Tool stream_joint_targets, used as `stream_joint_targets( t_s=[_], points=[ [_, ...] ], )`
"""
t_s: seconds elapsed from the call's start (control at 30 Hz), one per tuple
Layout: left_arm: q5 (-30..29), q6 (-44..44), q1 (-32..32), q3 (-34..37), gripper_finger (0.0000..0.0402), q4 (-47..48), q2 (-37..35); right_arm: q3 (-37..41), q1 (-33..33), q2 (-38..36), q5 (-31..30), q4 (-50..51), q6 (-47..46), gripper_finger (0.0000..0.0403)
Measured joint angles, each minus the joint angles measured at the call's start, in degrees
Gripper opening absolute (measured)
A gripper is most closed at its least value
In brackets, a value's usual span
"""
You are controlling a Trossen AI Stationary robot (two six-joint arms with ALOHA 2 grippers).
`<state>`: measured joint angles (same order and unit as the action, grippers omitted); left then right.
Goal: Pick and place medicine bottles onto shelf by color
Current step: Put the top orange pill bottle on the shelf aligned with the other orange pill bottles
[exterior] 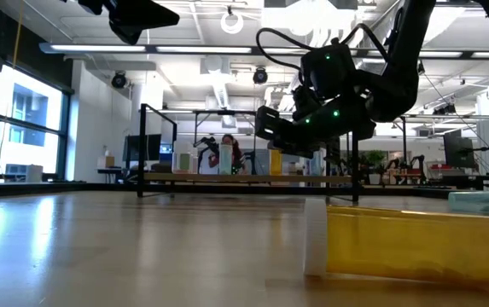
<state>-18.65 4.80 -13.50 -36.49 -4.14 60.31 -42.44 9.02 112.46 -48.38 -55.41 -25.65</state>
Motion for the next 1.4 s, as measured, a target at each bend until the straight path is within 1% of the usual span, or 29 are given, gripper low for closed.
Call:
stream_joint_targets(
  t_s=[0.33, 0.6, 0.7, 1.07, 1.4],
  points=[
    [0.0, 0.0, 0.0, 0.0, 0.0232, 0.0, 0.0, 0.0, 0.0, 0.0, -0.4, 0.2, 0.1, 0.0109],
    [0.0, 0.0, 0.0, 0.0, 0.0232, 0.0, 0.0, 0.2, 0.0, 0.3, -1.0, 1.0, 0.1, 0.0162],
    [0.0, 0.0, 0.0, 0.0, 0.0232, 0.0, 0.0, 0.2, 0.0, 0.2, -1.0, 0.9, 0.2, 0.0175],
    [0.0, 0.0, 0.0, 0.0, 0.0232, 0.0, 0.0, 0.2, -0.2, 0.2, -0.9, -3.0, 0.9, 0.0174],
    [0.0, 0.0, 0.0, 0.0, 0.0232, 0.0, 0.0, 0.1, -0.9, 0.1, -2.2, -9.1, 5.4, 0.0174]
  ],
)
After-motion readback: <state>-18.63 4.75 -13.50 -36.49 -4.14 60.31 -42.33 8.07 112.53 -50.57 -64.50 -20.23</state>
